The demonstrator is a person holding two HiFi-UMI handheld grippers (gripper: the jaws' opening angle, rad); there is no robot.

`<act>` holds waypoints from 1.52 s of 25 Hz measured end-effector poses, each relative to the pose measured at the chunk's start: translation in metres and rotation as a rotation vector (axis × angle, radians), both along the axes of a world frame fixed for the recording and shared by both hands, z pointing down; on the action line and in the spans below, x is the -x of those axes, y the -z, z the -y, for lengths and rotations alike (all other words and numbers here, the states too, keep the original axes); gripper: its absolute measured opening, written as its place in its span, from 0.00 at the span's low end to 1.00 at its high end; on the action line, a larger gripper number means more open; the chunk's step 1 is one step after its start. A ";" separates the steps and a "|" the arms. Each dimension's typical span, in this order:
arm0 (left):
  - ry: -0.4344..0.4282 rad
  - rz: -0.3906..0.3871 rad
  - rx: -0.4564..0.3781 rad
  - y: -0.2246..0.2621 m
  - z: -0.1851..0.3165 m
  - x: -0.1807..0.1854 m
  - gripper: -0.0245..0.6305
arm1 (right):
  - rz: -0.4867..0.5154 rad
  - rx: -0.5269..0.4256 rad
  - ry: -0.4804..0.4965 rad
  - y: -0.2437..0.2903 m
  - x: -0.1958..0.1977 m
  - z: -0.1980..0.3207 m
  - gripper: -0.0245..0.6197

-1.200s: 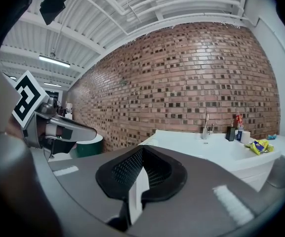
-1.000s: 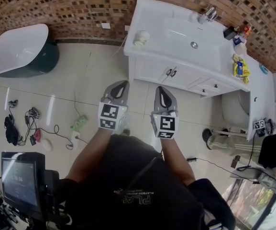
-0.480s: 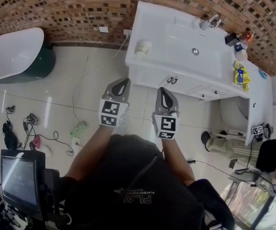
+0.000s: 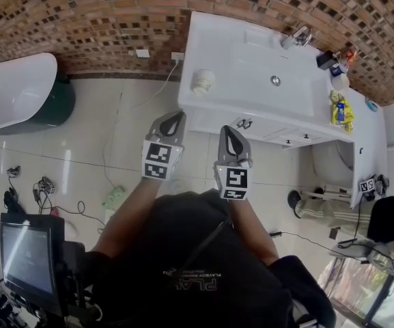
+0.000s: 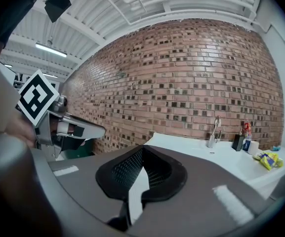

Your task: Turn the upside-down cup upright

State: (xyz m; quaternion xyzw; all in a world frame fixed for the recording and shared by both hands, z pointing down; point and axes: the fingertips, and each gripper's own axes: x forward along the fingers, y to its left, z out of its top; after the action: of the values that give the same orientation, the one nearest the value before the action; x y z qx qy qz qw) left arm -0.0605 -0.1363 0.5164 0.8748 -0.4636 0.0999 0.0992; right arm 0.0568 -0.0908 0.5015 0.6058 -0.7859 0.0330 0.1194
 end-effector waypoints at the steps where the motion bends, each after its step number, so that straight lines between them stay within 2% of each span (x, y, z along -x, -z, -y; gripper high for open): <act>1: -0.001 -0.002 -0.001 0.000 0.002 0.000 0.04 | -0.002 0.000 -0.001 0.000 0.000 0.002 0.06; 8: -0.010 0.008 0.011 -0.004 0.012 -0.004 0.04 | 0.009 0.018 -0.013 -0.005 -0.001 0.017 0.06; 13: 0.001 0.022 0.006 -0.001 0.022 -0.003 0.04 | 0.028 0.019 0.018 -0.010 0.006 0.029 0.06; 29: 0.064 0.067 0.018 -0.001 0.089 -0.010 0.04 | 0.070 0.000 0.092 -0.002 -0.011 0.110 0.06; 38: 0.109 0.081 0.043 -0.008 0.126 -0.015 0.04 | 0.095 0.032 0.113 -0.010 -0.016 0.159 0.06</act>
State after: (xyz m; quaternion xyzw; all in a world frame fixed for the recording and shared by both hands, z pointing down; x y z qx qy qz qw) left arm -0.0453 -0.2624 0.5240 0.8412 -0.5119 0.1396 0.1043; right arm 0.0724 -0.2493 0.5112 0.5563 -0.8230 0.0675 0.0934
